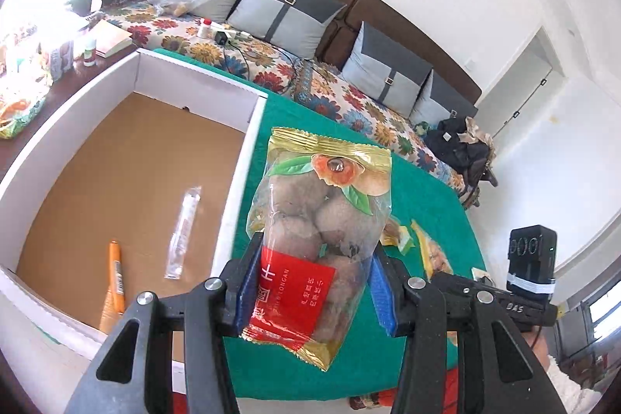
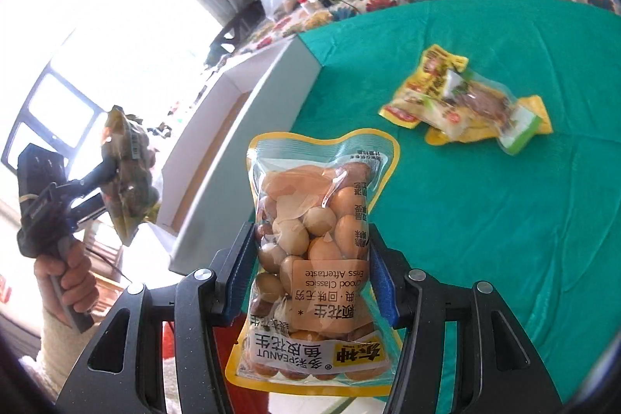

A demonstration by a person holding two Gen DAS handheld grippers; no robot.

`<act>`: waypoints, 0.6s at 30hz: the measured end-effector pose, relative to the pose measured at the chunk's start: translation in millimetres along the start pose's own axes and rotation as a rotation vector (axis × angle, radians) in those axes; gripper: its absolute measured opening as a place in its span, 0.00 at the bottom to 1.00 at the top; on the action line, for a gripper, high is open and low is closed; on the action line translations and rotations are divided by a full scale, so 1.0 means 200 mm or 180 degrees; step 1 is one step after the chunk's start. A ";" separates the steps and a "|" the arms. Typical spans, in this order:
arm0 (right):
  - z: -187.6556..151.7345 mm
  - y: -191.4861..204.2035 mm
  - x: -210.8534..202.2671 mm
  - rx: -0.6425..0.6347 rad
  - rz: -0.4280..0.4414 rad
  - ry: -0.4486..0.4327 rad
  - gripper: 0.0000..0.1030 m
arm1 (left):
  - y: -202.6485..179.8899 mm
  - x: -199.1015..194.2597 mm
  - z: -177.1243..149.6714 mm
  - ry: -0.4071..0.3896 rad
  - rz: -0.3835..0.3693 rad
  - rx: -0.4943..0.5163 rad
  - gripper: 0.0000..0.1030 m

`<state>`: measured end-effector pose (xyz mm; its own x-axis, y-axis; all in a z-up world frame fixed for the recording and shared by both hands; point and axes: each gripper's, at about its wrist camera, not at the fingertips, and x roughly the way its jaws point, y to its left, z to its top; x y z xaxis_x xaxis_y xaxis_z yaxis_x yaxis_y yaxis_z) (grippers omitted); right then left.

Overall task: Organize snacks
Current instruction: 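Carry both bags into the white cardboard box and open both tools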

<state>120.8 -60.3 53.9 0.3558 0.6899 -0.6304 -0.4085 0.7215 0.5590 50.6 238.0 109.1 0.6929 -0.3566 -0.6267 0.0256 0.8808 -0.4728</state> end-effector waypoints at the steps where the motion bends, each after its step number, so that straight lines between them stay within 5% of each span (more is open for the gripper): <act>1: 0.06 0.10 0.05 -0.0084 0.0091 -0.0013 0.55 | 0.06 -0.02 0.03 -0.0039 0.0134 -0.0015 0.47; 7: 0.37 0.61 0.42 -0.0496 0.0332 -0.0062 0.55 | 0.43 0.01 0.09 -0.0058 0.0776 -0.0180 0.47; 12: 0.43 0.78 0.79 -0.0591 0.0270 0.0049 0.58 | 0.61 0.19 0.03 0.0107 0.1255 -0.0146 0.48; 13: 0.42 0.77 0.85 -0.0590 0.0247 0.0111 0.65 | 0.62 0.22 0.02 0.0116 0.1375 -0.0128 0.51; 15: 0.39 0.73 0.93 -0.0542 0.0144 0.0255 0.68 | 0.65 0.25 -0.01 0.0124 0.1566 -0.0116 0.84; 18: 0.35 0.58 0.86 -0.0457 -0.0005 0.0176 0.69 | 0.61 0.22 -0.06 -0.0046 0.1638 -0.0070 0.92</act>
<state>193.8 146.8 47.9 0.3115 0.6816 -0.6621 -0.5253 0.7041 0.4778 75.5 325.8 17.9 0.6218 0.1258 -0.7730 -0.3364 0.9342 -0.1186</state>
